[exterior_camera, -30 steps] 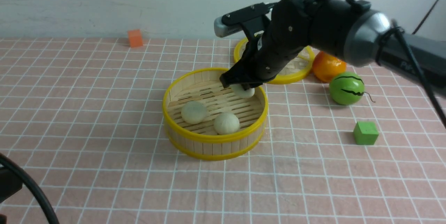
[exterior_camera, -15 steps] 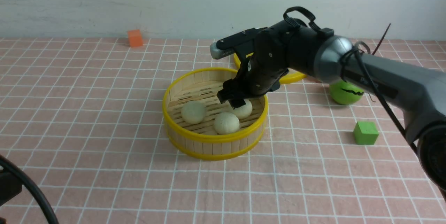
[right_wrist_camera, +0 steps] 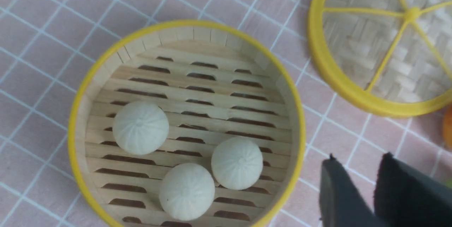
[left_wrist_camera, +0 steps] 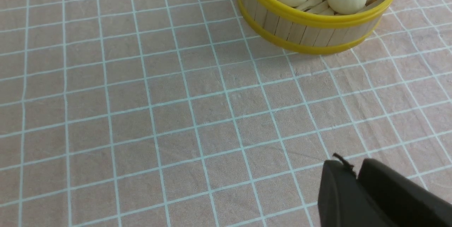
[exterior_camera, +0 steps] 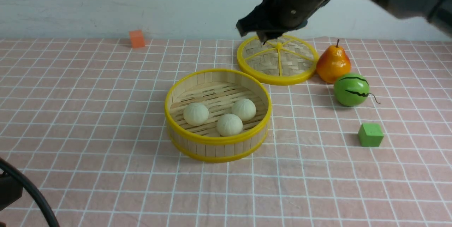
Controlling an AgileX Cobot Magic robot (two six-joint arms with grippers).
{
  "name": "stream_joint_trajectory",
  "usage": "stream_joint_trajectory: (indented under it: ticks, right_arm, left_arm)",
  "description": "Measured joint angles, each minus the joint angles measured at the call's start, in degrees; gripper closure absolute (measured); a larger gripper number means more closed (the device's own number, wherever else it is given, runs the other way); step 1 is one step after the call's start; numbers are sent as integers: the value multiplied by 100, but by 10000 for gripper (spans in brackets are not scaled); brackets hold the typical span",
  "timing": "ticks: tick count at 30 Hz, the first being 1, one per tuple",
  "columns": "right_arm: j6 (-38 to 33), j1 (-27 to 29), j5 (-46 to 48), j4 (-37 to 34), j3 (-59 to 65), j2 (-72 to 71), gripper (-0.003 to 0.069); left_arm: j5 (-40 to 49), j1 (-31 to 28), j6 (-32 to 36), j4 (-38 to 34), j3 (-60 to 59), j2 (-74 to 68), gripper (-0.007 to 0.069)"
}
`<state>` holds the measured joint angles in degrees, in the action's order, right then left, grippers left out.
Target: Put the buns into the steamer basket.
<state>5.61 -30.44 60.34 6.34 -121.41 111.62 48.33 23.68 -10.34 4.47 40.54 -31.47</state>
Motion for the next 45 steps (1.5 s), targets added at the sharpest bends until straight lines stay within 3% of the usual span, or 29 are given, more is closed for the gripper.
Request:
stream_joint_trajectory:
  ticks: [1,3,5,12,22,26,39,45]
  right_arm:
    - [-56,0,79,-5,0,-169,601]
    - [-119,0,227,-57,0,-466,663]
    - [-214,0,366,-120,0,-784,678]
    - [-346,0,89,-285,749,-2095,678]
    - [-283,0,-2245,-412,4810,-5170,677]
    - [-283,0,-2832,-427,5832,-5889,675]
    - [-283,0,-2945,-412,6789,-6419,669]
    - [-283,0,-3000,-806,6846,-6471,680]
  left_arm:
    - [0,0,0,0,0,0,554]
    - [2,0,0,0,0,0,552]
    - [2,0,0,0,0,0,550]
    - [2,0,0,0,0,0,541]
    - [2,0,0,0,0,0,533]
    - [2,0,0,0,0,0,533]
    - [2,0,0,0,0,0,517]
    - [2,0,0,0,0,0,511]
